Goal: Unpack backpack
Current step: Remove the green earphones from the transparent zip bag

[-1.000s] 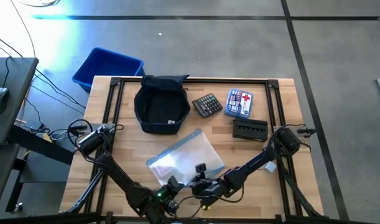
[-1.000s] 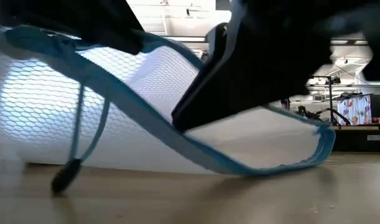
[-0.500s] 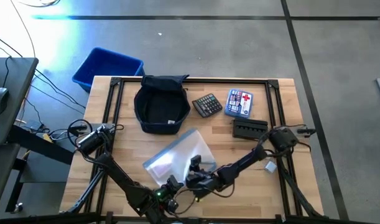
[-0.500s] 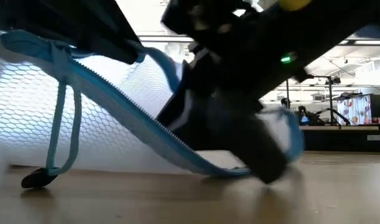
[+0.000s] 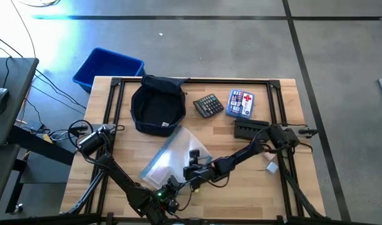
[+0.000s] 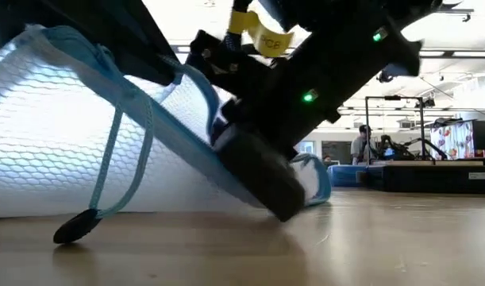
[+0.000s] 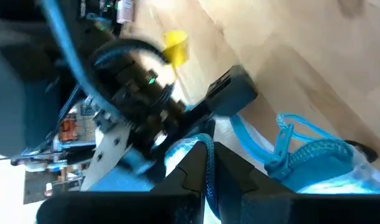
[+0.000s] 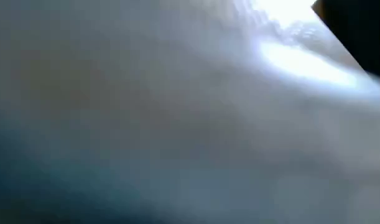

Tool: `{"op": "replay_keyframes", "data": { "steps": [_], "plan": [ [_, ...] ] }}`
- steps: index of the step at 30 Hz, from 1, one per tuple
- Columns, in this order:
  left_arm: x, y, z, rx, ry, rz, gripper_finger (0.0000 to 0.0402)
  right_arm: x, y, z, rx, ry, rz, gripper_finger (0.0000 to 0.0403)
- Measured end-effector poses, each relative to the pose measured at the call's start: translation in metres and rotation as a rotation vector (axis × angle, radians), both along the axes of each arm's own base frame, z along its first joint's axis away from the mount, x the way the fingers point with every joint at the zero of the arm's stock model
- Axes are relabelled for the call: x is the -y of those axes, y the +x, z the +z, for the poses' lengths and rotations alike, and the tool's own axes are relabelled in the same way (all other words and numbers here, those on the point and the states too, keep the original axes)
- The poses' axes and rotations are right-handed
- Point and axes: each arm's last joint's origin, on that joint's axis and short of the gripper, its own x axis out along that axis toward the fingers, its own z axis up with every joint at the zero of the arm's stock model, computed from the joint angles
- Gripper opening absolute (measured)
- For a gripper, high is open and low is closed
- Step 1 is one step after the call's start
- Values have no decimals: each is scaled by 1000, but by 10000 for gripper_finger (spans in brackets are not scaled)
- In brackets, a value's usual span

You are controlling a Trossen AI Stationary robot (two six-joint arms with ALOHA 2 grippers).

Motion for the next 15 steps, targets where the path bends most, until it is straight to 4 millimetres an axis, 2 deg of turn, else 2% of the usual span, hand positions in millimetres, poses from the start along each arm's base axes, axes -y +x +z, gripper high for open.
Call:
{"op": "replay_keyframes", "data": {
  "steps": [3, 9, 15],
  "plan": [
    [-2, -2, -1, -9, 2, 17, 0, -11, -12, 16, -21, -2, 6, 0],
    [-3, -3, -1, -8, -4, 30, 0, -38, -48, 53, -65, 18, -4, 0],
    [-4, -2, -1, 0, -13, 44, 0, -58, -95, 106, -100, 164, 12, 0]
  ]
}}
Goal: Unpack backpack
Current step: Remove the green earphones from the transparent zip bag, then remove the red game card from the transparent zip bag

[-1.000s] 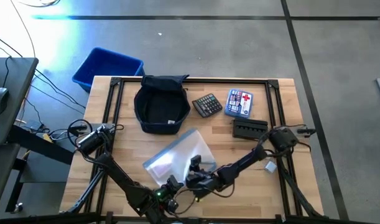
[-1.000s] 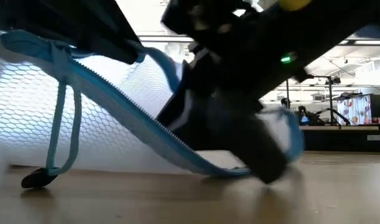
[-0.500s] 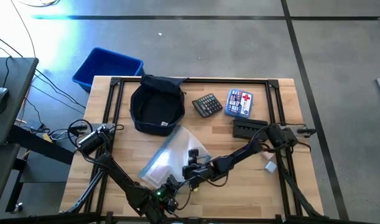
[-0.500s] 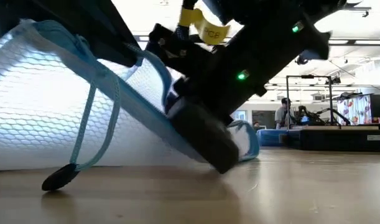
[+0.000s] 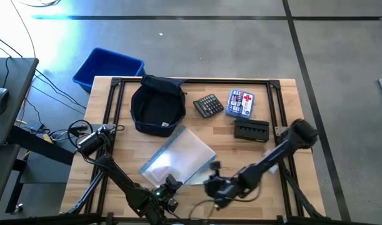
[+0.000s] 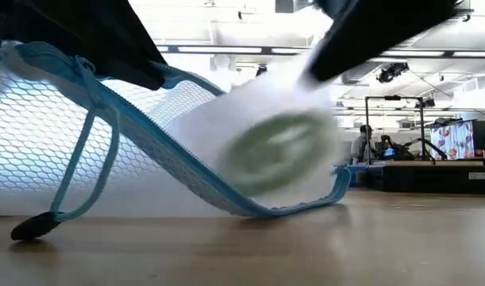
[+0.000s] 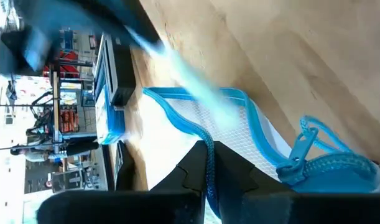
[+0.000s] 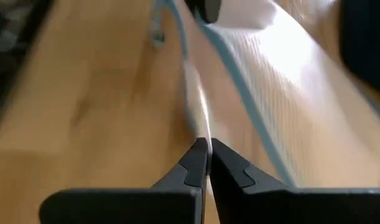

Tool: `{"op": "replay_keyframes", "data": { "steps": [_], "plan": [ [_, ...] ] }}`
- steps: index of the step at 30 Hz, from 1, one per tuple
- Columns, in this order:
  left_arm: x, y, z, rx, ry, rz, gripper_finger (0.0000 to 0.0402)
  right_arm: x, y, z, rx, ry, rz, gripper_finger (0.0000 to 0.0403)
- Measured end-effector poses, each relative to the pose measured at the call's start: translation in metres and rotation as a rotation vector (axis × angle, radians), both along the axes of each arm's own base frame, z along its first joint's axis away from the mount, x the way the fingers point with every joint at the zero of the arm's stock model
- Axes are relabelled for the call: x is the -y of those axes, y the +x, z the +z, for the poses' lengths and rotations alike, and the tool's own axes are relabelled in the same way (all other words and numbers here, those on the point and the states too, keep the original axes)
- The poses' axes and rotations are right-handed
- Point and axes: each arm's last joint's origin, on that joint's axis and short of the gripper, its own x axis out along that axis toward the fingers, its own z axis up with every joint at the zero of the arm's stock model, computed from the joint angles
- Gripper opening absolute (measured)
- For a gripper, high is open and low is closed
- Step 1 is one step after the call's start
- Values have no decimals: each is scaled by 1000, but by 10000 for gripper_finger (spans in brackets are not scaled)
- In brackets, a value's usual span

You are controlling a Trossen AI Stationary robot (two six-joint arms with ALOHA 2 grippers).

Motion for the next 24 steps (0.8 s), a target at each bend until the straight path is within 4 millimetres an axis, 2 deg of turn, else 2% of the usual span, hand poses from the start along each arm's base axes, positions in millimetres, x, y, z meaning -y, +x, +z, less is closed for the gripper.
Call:
{"op": "replay_keyframes", "data": {
  "steps": [5, 8, 11, 14, 17, 21, 24],
  "plan": [
    [0, 0, 0, 3, -4, 4, 0, 6, -52, 42, 78, -44, -252, 0],
    [0, 0, 0, 5, -8, 6, 0, 21, -76, 51, 153, -139, -445, 0],
    [0, 0, 0, 8, -13, 10, 0, 45, -91, 55, 177, -221, -652, 0],
    [-1, 1, 0, 13, -22, 17, 0, 68, -96, 49, 145, -303, -821, 0],
    [-1, 1, 0, 13, -26, 21, 0, 89, -91, 32, 101, -393, -822, 0],
    [-2, 2, 0, 5, -40, 21, 0, 115, -87, 0, -16, -463, -911, 0],
    [-2, 2, 0, 7, -46, 24, 0, 127, -87, -23, -57, -435, -998, 0]
  ]
}}
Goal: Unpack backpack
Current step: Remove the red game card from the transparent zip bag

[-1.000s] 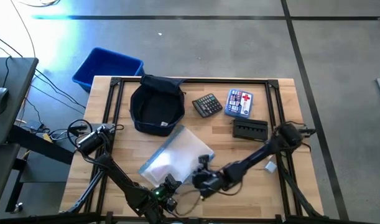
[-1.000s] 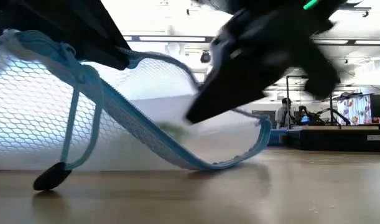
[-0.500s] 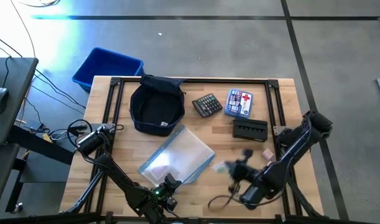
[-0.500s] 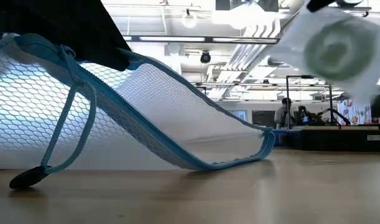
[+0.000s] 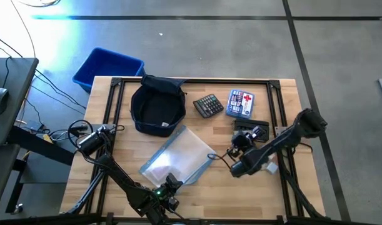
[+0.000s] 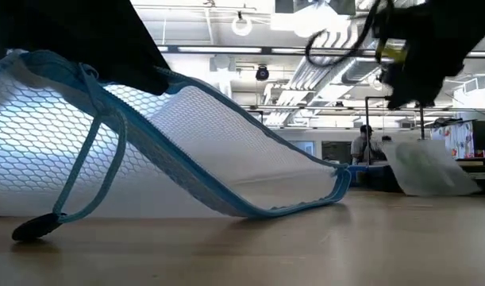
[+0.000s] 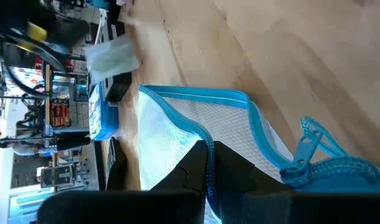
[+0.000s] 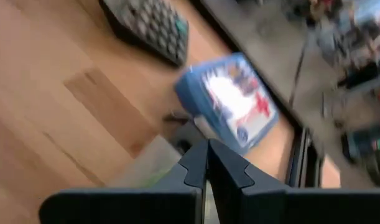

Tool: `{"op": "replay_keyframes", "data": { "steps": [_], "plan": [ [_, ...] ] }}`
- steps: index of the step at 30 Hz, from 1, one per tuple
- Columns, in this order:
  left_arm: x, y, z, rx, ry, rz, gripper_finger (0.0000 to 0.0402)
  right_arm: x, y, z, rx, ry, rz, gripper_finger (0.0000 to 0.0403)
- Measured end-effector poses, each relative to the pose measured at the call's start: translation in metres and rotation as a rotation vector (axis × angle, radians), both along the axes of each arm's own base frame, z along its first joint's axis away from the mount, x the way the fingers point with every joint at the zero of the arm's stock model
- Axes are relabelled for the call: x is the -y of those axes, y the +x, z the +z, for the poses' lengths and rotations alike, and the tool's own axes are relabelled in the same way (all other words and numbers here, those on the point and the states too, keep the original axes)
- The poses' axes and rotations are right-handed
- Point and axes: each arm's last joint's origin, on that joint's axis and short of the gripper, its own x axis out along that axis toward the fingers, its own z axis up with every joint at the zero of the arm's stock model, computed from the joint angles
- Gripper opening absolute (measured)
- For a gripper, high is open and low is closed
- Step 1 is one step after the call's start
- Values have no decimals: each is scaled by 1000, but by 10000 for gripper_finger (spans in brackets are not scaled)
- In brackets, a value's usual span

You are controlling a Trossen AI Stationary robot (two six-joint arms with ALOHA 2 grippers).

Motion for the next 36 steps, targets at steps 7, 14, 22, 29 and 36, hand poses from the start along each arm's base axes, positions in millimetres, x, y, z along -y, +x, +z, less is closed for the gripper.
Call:
{"op": "replay_keyframes", "data": {
  "steps": [7, 14, 22, 29, 36],
  "plan": [
    [0, 0, 0, -3, -6, -1, 0, -5, 2, -11, 2, 119, -47, 0],
    [1, 2, 1, 24, -49, 11, 0, -57, 29, 9, 326, 153, 255, 0],
    [2, 1, 2, 69, -14, 26, 0, -142, 75, -7, 587, 377, 960, 0],
    [8, 7, 7, 136, -20, 4, 0, -137, 107, -59, 436, 206, 899, 13],
    [14, 19, 7, 38, -240, -131, 14, -111, 129, -71, 440, 387, 797, 89]
  ]
}}
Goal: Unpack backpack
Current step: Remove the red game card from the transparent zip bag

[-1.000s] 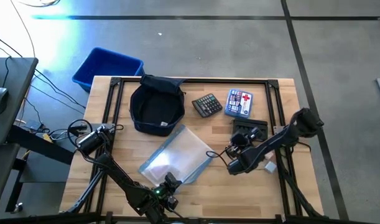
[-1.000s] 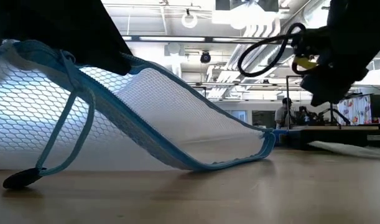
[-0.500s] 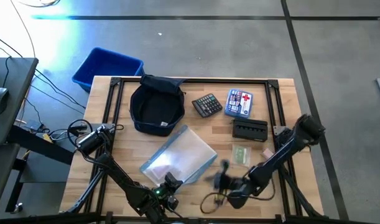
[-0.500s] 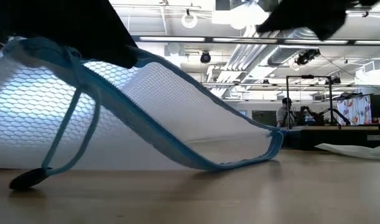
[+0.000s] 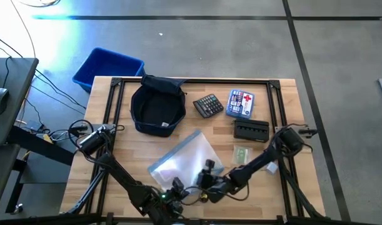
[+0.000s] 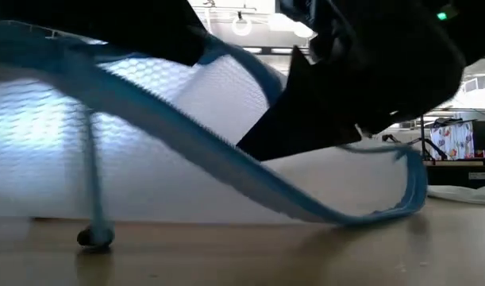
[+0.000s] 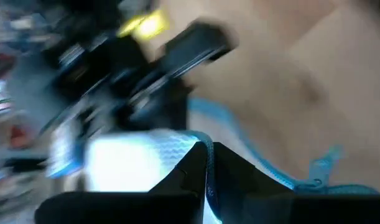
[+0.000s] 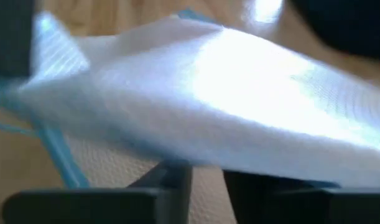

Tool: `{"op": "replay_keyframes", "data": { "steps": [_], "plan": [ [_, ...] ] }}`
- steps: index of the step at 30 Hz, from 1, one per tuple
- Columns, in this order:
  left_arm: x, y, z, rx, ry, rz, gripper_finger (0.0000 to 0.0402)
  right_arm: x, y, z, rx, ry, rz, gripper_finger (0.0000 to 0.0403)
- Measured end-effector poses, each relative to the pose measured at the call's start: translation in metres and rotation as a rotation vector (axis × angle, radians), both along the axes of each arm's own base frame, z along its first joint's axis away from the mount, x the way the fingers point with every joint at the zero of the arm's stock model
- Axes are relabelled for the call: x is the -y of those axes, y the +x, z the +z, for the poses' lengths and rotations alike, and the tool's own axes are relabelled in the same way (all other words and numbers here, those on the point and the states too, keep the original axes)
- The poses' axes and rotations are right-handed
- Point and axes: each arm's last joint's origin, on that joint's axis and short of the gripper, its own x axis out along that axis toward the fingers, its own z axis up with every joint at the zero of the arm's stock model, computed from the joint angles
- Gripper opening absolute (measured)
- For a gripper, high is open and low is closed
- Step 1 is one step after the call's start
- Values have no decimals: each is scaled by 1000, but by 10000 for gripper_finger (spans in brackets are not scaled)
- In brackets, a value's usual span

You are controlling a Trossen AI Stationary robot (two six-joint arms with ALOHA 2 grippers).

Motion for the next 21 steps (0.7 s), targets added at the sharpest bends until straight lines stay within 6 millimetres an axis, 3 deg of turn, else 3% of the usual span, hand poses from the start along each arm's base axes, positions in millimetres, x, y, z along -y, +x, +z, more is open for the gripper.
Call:
{"op": "replay_keyframes", "data": {
  "steps": [4, 10, 14, 17, 21],
  "plan": [
    [6, 1, 13, 49, 33, 1, 52, 7, 4, 0, -6, 38, -14, 138],
    [21, -20, 74, 258, -45, 128, 110, 6, 4, 0, -2, 32, -18, 188],
    [0, -50, 97, 241, -212, 297, 120, 6, 4, 0, -1, 35, -21, 197],
    [-28, -67, 95, 137, -333, 509, 111, 5, 4, 0, 1, 34, -18, 197],
    [-57, -81, 64, 31, -342, 772, 89, 5, 5, 1, 18, 45, -17, 197]
  ]
}}
